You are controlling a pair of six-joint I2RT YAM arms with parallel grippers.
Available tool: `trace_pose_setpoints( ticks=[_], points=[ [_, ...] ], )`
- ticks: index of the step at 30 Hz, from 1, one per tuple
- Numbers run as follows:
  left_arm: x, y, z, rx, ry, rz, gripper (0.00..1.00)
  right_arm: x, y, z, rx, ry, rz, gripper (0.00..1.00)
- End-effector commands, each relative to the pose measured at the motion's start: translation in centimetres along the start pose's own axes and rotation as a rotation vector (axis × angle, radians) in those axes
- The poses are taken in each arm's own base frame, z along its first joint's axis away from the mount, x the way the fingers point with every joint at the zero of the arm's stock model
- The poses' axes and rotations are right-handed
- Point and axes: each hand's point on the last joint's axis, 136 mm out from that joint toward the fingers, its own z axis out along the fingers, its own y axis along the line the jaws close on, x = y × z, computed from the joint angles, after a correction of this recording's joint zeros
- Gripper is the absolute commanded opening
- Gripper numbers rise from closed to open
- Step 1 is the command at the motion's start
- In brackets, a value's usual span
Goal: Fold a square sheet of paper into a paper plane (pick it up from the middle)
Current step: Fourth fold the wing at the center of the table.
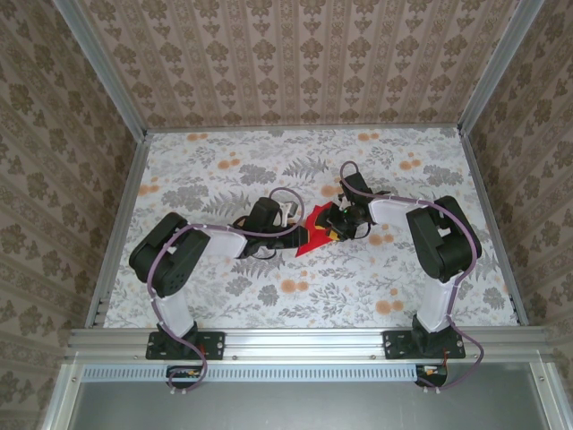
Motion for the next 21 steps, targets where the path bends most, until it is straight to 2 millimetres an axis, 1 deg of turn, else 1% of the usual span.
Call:
trace_pose_setpoints(
  ticks=[1,9,11,14,15,17,19,21],
  points=[
    [-0.5,0.6,0.3,-0.021,-0.004,-0.008,0.22,4.4,-14.6,2.9,0.494,0.093,0.176,0.46],
    [-0.7,0.6,0.4,-0.02,-0.003,-0.005,0.22,4.4,-14.5,2.9,0.488,0.095,0.175,0.44],
    [-0.7,0.4,0.4,-0.014,-0.002,-0.002,0.21,4.2,-13.9,2.9,0.459,0.096,0.165,0.44],
    [-0.7,0.2,0.3,-0.006,0.0,0.002,0.2,3.6,-11.4,2.7,0.361,0.085,0.131,0.45],
    [-0.6,0.2,0.3,-0.006,0.003,0.003,0.2,3.2,-10.0,2.3,0.319,0.076,0.106,0.45],
    [-0.6,0.0,0.2,0.001,0.003,0.007,0.2,2.3,-7.1,1.4,0.225,0.05,0.054,0.46],
    [-0.6,0.0,0.2,0.003,0.003,0.009,0.19,1.5,-4.3,0.0,0.144,0.022,-0.008,0.47],
    [-0.6,-0.2,0.2,0.01,0.001,0.012,0.19,1.0,-1.9,-1.3,0.077,0.0,-0.061,0.47]
  ],
)
